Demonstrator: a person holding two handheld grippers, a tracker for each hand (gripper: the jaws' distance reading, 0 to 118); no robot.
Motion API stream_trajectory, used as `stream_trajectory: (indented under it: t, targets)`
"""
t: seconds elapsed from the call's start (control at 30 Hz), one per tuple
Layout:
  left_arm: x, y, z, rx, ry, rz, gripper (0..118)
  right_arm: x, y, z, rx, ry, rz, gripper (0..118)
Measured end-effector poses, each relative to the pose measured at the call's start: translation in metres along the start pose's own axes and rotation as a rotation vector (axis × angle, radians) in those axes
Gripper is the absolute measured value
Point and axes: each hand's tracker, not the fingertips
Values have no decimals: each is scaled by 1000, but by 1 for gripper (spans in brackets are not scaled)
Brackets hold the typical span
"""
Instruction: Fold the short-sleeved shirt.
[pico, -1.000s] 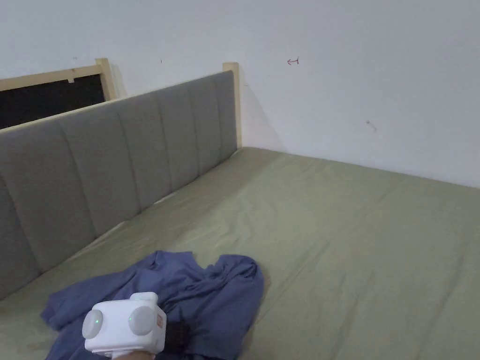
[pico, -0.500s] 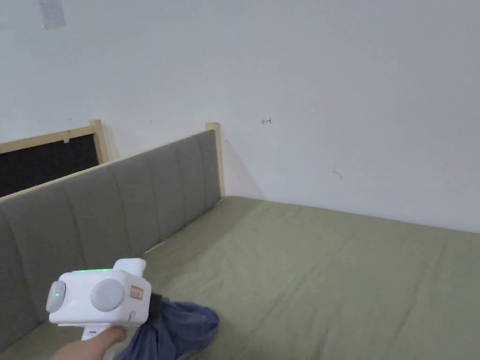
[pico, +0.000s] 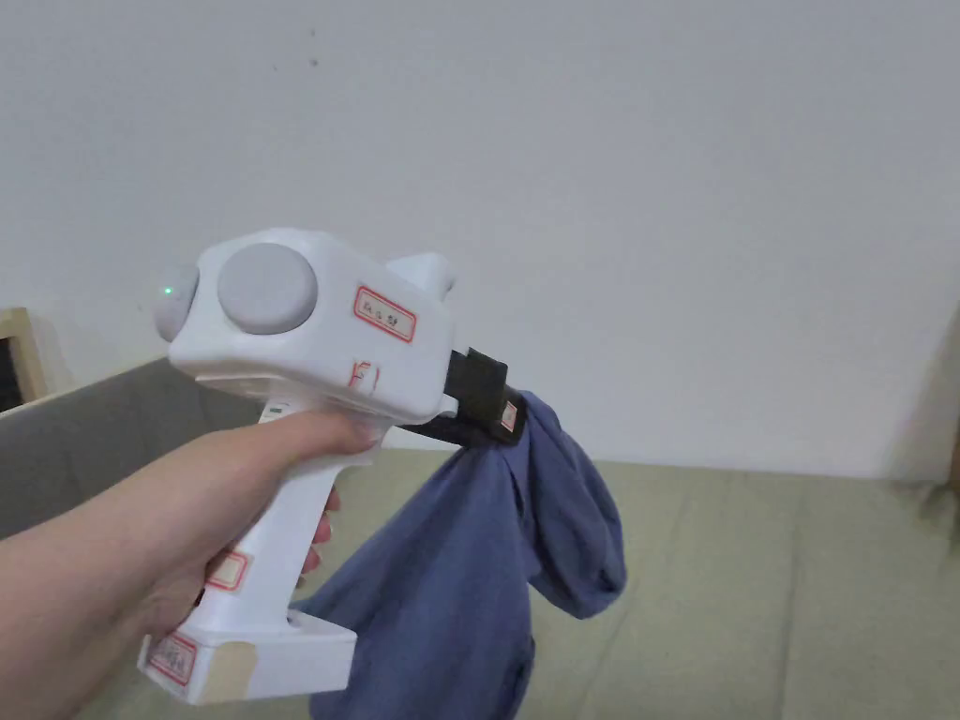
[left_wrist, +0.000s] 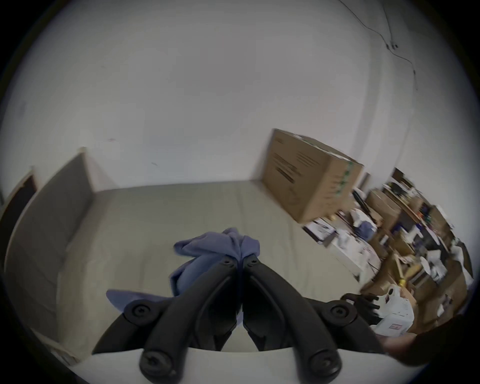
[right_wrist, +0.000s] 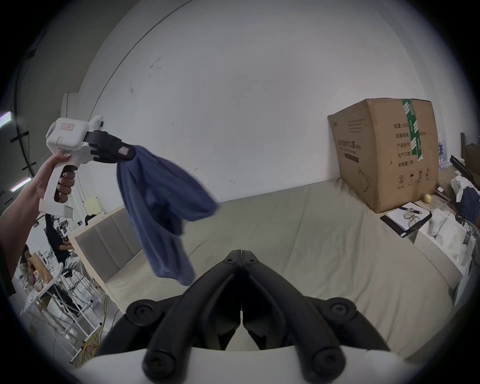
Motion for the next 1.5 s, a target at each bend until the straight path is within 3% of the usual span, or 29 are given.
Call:
stream_trajectory:
  t: [0.13,0.27,0.43,0.47,0.5,0.57,0.6,0.83,1.0,1.1,1.13,1.2,1.27,1.33,1.43,1.5]
  targets:
    - [33,-24,-91,-134,-82,32,0,19,-1,9,3,-47,-13,0]
    - [40,-91,-212,-332,-133,129,0,42,-11,9,-32,-106,-29,0]
    - [31,-192,-357,-777,40,270,1,65,-29,1,-106,-170,-94,0]
    - [24,-208,-372,-801,93,285,4,68,-32,-1,-117,-176,-101,0]
    - [18,-218,-378,-798,120,291,20,70,-35,-3,-126,-183,-104,0]
    - [10,-226,-376,-751,109,317,67,72,-39,-6,-142,-187,-106,0]
    - [7,-227,-375,-750,100,322,79,73,-40,-8,-148,-186,-106,0]
    - [-10,-186,-314,-592,-124,482,86,58,-37,-18,-154,-161,-77,0]
    - [-17,-142,-196,-224,-197,461,87,42,-20,-6,-51,-135,-10,0]
    - [-17,-153,-110,71,-218,405,83,35,-14,4,26,-140,32,0]
    - [-14,-163,-82,180,-170,375,64,33,-16,8,60,-153,43,0]
    - [-2,-185,-48,297,-53,253,0,28,-23,16,125,-192,64,0]
    - [12,-216,-22,405,164,134,0,23,-31,26,172,-226,77,0]
    - [22,-244,0,505,205,107,0,19,-37,35,205,-237,78,0]
    - [34,-281,12,616,395,72,0,13,-44,47,237,-261,96,0]
    - [33,-293,13,600,386,86,0,11,-45,49,230,-271,112,0]
